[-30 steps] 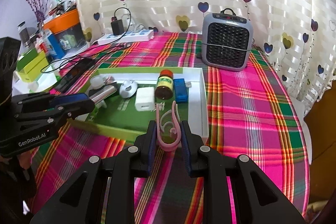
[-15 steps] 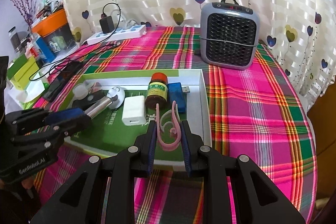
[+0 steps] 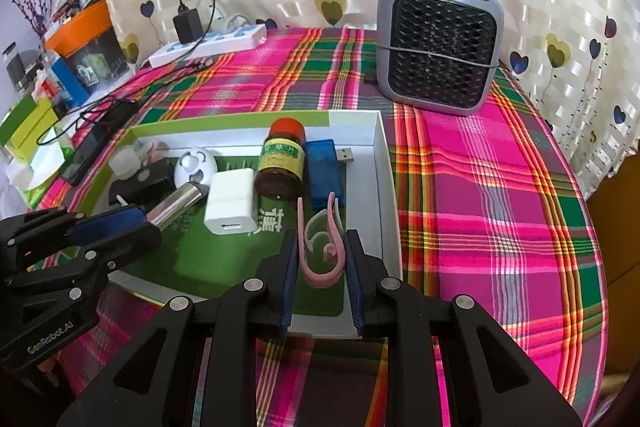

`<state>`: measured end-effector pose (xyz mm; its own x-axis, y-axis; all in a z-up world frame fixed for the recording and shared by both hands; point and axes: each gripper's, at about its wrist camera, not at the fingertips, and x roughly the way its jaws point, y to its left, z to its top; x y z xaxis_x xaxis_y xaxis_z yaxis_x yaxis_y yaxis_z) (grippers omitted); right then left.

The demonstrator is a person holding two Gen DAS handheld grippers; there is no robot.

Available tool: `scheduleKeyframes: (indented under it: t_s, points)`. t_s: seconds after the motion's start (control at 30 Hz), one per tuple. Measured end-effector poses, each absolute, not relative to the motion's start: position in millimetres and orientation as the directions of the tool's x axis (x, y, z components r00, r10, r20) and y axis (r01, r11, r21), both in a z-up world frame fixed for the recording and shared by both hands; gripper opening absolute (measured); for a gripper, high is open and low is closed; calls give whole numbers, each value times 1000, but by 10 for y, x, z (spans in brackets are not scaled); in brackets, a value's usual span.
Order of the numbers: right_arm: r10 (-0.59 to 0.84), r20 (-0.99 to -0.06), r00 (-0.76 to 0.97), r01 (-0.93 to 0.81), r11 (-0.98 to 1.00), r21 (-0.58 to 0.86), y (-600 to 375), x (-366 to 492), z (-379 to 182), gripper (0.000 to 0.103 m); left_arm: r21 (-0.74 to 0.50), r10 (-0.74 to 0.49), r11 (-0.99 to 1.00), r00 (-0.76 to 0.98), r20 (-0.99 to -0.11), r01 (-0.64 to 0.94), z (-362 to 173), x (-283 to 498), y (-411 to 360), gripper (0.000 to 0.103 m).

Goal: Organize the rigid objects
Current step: 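Carry the silver bar and pink ear hook over the green box, then lower the silver bar with the left tool while the right tool lowers the hook, open both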

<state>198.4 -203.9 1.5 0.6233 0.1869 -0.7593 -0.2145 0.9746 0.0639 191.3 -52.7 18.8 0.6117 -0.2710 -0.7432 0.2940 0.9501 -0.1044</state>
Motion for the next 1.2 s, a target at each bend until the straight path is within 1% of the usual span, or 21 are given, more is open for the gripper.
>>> scheduleKeyframes:
  t_s: [1.2]
  points:
    - [181, -781, 597, -222, 973, 56, -1984, 2057, -52, 24, -135, -278, 951, 581, -765, 277, 110, 1984, -504, 22]
